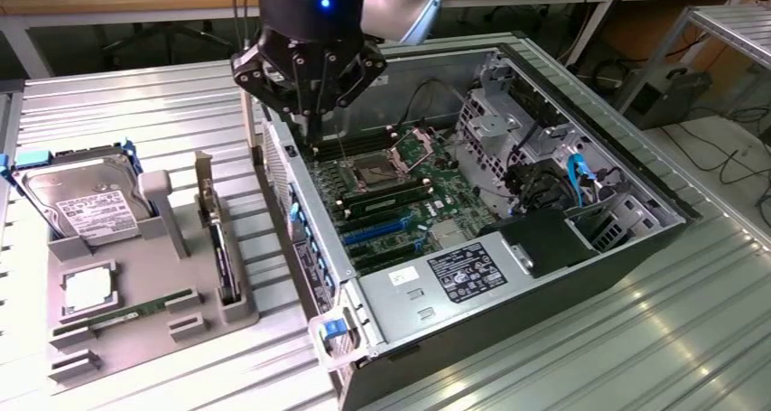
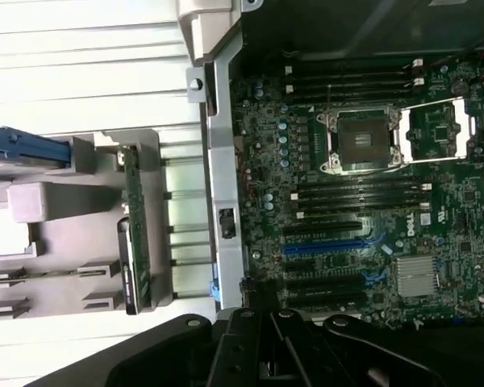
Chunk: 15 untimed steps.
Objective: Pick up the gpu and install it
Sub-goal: 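Reach for the gpu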
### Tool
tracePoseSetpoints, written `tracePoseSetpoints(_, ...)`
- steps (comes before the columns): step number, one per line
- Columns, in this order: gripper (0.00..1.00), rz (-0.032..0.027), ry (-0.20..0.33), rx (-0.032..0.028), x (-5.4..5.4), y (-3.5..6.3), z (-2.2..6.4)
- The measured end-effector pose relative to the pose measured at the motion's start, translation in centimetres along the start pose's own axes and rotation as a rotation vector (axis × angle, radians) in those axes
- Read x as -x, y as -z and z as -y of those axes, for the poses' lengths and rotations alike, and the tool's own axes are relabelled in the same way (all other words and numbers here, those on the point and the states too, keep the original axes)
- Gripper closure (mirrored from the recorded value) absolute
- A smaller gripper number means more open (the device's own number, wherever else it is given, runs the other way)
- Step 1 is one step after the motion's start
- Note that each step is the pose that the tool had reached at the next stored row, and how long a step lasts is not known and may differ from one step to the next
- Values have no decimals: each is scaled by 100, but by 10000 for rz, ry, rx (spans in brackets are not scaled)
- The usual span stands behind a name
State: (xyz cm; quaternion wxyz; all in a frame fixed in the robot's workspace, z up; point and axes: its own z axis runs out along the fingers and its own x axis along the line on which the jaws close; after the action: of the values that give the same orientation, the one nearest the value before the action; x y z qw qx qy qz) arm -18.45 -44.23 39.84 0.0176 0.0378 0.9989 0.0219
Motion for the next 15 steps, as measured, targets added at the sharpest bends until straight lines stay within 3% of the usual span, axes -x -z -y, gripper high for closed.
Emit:
tracePoseSetpoints(8,89,25,4,2,-404,22,129)
tracePoseSetpoints(15,89,26,3,4,-804,-107,140)
